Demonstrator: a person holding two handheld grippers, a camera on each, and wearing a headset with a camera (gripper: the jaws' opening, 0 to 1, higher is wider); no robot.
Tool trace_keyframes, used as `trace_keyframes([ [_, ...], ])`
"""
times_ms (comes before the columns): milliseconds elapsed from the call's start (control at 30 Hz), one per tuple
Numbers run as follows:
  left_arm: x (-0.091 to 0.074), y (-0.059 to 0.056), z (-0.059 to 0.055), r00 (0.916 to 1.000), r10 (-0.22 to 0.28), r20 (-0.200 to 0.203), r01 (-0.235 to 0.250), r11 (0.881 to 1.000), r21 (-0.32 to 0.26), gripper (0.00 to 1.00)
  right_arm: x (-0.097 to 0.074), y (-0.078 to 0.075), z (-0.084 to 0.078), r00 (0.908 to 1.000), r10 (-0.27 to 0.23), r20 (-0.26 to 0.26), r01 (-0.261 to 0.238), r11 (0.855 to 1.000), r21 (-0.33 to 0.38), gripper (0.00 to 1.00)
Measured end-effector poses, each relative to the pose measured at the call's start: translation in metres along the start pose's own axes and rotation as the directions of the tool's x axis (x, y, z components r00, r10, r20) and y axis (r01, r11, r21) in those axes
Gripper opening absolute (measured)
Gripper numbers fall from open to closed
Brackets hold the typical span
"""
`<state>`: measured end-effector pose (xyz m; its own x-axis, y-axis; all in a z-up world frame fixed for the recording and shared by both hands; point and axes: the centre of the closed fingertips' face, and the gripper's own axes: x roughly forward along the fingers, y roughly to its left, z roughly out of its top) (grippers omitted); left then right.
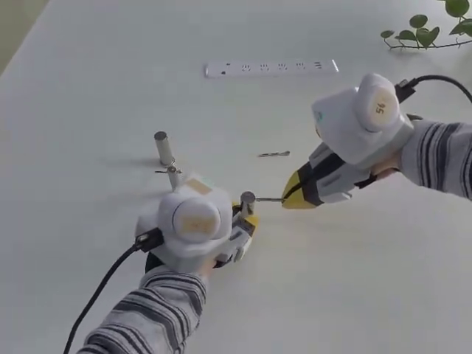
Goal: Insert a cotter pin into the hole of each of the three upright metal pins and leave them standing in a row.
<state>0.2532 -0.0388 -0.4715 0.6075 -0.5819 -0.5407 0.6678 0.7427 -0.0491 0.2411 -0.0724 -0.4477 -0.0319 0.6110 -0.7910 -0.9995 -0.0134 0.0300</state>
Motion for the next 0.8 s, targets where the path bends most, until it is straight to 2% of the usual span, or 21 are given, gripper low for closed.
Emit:
trace_keyframes([
  [200,0.001,0.001,-0.001,1.0000,0.006,-0.005,-0.006,1.000,-0.012,0.10,0.001,0.000,0.002,1.0000,0.004,0.002,-0.004,1.000,-0.006,0.00],
  [567,0.001,0.000,-0.002,0.9999,-0.014,-0.007,0.014,0.999,0.030,0.10,0.005,0.000,0.009,0.9999,0.013,0.004,-0.013,1.000,-0.023,0.00],
  [800,0.002,-0.001,-0.002,0.9999,-0.006,-0.009,0.006,1.000,0.023,0.10,0.006,-0.001,0.011,0.9999,0.013,-0.002,-0.013,0.999,-0.031,0.00],
])
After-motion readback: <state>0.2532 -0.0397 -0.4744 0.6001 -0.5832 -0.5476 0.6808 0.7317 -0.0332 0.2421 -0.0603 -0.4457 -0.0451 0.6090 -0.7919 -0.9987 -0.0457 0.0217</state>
